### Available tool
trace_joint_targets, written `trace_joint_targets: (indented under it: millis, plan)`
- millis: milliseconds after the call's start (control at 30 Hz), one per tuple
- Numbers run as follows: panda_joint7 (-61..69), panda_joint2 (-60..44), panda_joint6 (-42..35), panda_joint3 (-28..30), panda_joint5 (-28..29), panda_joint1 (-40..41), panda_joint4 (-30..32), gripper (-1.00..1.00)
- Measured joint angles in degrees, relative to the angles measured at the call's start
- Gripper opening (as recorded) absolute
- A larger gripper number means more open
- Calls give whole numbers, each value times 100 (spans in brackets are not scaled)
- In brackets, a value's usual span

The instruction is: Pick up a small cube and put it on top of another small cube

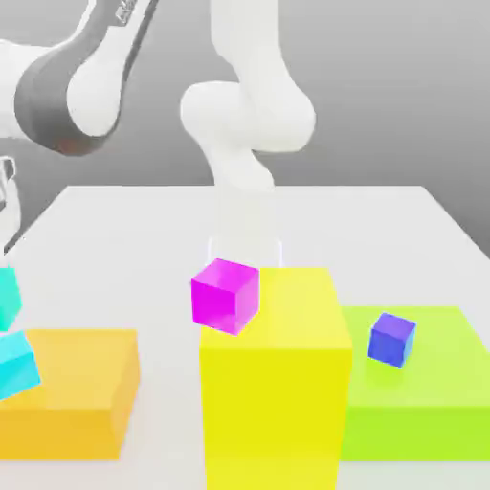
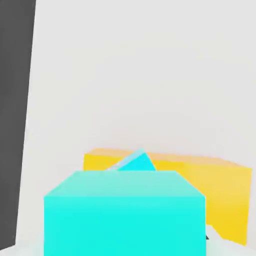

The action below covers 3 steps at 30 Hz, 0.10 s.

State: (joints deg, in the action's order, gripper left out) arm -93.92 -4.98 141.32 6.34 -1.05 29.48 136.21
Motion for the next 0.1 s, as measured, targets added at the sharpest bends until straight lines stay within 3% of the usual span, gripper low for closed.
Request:
trace_joint_targets:
  millis: [100]
  plan:
    - [0,0,0,0,0,0,0,100]
